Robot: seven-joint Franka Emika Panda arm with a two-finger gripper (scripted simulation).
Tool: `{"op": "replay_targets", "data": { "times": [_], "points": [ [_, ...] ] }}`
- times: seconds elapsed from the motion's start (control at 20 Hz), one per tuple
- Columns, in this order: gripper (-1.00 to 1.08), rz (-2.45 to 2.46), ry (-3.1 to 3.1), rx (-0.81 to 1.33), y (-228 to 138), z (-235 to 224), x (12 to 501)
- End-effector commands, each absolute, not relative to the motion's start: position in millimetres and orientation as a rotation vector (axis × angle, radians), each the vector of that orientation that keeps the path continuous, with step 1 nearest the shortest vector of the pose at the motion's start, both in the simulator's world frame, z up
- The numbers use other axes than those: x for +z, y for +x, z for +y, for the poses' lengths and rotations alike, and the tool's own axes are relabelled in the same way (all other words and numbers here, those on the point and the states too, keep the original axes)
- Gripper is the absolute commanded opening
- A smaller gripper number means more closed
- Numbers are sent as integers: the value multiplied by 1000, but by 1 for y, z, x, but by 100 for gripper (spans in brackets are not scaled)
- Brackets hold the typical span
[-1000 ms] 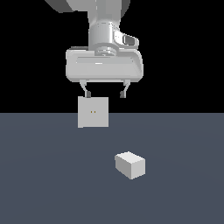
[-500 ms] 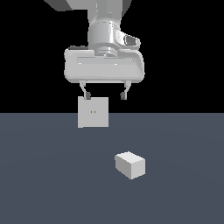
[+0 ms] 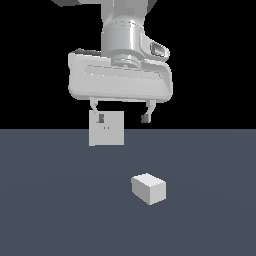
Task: Plug the charger into the wall socket.
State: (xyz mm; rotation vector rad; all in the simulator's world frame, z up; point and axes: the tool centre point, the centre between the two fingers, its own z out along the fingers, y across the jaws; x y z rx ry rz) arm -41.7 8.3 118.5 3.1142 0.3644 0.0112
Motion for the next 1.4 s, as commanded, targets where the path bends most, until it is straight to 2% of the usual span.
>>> {"op": "replay_targets", "data": {
  "times": [0.0, 0.6, 1.35],
  "points": [
    [100, 444, 3106, 21, -54, 4, 110],
    [100, 777, 3053, 63, -99, -20, 74],
    [100, 876, 3030, 75, -110, -30, 62]
  ]
}}
